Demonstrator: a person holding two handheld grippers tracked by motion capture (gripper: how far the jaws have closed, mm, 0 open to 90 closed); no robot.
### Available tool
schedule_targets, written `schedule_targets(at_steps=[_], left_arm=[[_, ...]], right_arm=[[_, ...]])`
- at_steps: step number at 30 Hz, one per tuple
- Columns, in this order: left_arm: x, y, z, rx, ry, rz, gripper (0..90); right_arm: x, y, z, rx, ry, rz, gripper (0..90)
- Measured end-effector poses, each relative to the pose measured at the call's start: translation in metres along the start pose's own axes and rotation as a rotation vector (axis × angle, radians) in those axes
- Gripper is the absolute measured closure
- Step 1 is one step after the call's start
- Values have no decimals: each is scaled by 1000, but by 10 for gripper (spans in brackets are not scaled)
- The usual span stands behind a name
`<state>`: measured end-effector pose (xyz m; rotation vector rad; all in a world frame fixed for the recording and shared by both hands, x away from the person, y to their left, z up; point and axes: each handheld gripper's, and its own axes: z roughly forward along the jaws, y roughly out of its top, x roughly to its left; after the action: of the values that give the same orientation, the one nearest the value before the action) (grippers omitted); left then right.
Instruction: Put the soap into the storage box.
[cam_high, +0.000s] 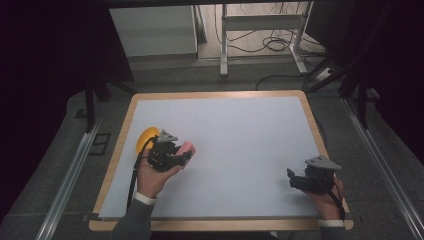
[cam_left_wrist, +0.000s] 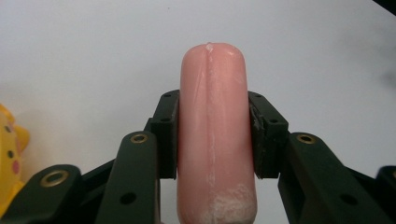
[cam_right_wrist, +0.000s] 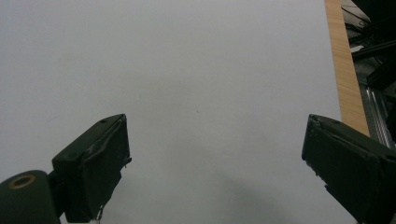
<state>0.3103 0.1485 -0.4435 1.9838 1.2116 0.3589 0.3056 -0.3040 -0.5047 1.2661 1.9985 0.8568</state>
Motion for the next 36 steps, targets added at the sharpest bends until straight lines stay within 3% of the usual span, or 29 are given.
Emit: schedule_targets(at_steps=[36], left_arm=[[39,6,-22,-15,82,-40,602]], right_arm=[[0,-1,2,10,-5,-8,73]])
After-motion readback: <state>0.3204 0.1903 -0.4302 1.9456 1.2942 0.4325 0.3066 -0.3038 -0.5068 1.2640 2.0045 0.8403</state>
